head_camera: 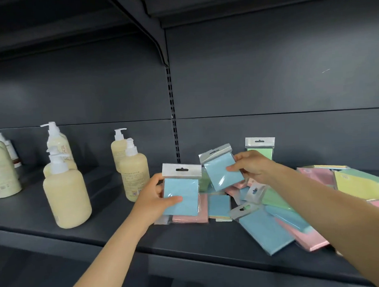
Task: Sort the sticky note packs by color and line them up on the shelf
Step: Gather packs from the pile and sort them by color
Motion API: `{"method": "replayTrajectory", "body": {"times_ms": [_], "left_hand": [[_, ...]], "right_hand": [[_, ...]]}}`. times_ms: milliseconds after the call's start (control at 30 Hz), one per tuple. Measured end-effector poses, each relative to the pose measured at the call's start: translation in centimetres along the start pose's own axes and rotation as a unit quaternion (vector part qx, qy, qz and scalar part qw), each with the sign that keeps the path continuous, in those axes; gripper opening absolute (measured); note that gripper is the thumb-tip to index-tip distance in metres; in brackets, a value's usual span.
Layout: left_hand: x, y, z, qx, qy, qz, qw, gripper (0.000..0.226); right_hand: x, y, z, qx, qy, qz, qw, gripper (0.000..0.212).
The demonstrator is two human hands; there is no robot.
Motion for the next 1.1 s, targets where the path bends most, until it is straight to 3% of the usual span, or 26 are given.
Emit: {"method": "replayTrajectory", "body": {"times_ms": [133, 333, 500, 767, 1100], "left_hand": [[-1.7, -0.8, -0.8, -0.036, 0.027, -0.069, 0.997, 0.033], [-3.6, -5.4, -5.2, -0.005, 0.081, -0.224, 0.971, 0.025], [-5.4, -10.6, -10.3, 0.037, 0.087, -0.236, 0.967, 0.033], [-8.0, -20.5, -18.1, 0.095, 0.079, -0.287, 0.950, 0.036], [-11.9, -36.2, -22.2, 0.182, 0.080, -0.287, 0.937, 0.038]], "right_hand": [[0.8, 3.2, -3.0, -0.042, 0.033, 0.088, 0.995, 0.018], [0.7, 8.4, -10.7, -0.088, 0.050, 0.131, 0.986, 0.017], [-1.9, 12.1, -18.8, -0.105, 0.056, 0.161, 0.980, 0.014], [-6.1, 19.5, -30.1, -0.164, 0.051, 0.119, 0.978, 0.015], [-11.7, 33.9, -39.0, -0.269, 0.036, 0.111, 0.956, 0.015]]}}
Point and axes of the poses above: each hand's wrist, its own z-axis towards the middle knuckle, its own y-axis out of the back of the hand, x = y × z, the point moved 10 cm from there along z, towards the middle knuckle, and after that the axes turned 8 degrees about -z, right-handed, at the moved point
